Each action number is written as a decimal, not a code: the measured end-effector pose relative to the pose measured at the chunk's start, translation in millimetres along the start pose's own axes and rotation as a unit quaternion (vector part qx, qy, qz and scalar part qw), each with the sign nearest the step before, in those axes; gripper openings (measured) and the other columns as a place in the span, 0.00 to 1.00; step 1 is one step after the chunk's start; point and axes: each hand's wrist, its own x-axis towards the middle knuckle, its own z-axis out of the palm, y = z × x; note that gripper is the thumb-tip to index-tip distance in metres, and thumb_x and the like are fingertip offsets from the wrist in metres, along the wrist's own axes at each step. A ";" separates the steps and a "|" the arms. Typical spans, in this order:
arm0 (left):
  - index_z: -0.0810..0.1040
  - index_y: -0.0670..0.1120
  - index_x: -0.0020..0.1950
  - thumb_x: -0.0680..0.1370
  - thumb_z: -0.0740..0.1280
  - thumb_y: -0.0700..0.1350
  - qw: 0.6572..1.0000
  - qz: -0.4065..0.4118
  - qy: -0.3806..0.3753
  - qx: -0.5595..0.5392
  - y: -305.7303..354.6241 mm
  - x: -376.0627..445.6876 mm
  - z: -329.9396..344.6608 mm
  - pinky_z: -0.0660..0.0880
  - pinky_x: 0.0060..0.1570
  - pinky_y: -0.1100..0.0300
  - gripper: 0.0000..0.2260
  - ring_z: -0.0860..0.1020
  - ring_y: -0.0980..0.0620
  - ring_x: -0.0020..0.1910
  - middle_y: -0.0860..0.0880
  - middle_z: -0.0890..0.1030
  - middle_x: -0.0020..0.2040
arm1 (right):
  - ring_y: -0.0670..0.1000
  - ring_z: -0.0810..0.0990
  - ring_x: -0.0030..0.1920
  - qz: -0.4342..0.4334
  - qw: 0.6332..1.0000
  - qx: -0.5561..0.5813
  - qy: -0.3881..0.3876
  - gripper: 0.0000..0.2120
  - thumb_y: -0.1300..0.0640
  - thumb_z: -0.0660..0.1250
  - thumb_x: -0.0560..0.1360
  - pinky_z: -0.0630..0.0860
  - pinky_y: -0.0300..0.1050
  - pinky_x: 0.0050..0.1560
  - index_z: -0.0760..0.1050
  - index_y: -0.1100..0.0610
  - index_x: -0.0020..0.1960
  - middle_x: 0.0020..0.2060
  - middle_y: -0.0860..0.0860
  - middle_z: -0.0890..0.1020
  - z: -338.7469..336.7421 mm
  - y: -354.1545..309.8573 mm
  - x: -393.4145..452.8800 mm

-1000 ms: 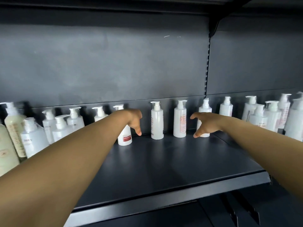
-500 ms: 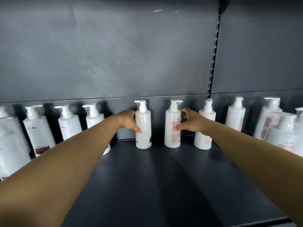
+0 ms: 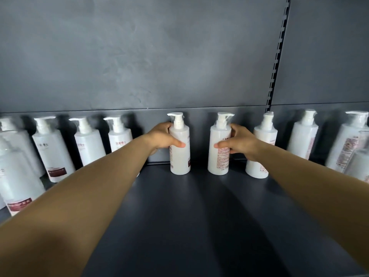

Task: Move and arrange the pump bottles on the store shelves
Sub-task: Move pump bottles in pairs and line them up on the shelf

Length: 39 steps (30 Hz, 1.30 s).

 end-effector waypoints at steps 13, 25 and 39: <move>0.76 0.48 0.53 0.69 0.73 0.33 0.999 -0.002 -0.024 -0.027 -20.6 -95.4 -85.8 0.77 0.53 0.58 0.16 0.79 0.50 0.53 0.49 0.82 0.51 | 0.53 0.81 0.54 -0.036 0.997 -0.020 -0.069 0.29 0.65 0.77 0.65 0.80 0.53 0.52 0.72 0.54 0.62 0.54 0.53 0.82 72.0 -59.9 -57.9; 0.71 0.42 0.65 0.71 0.71 0.32 0.997 -0.058 -0.058 0.011 -73.8 -161.4 -179.7 0.75 0.50 0.61 0.24 0.77 0.49 0.60 0.48 0.79 0.56 | 0.51 0.81 0.55 -0.034 0.994 -0.008 -0.105 0.31 0.62 0.78 0.63 0.79 0.55 0.55 0.72 0.52 0.63 0.53 0.50 0.82 180.8 -98.9 -103.1; 0.76 0.47 0.54 0.67 0.77 0.41 0.998 -0.012 -0.001 0.059 -83.2 -154.0 -185.5 0.71 0.62 0.56 0.18 0.76 0.52 0.56 0.51 0.80 0.53 | 0.49 0.80 0.52 -0.059 0.994 -0.084 -0.038 0.28 0.54 0.79 0.63 0.79 0.50 0.52 0.69 0.54 0.58 0.52 0.49 0.79 193.1 -104.7 -109.0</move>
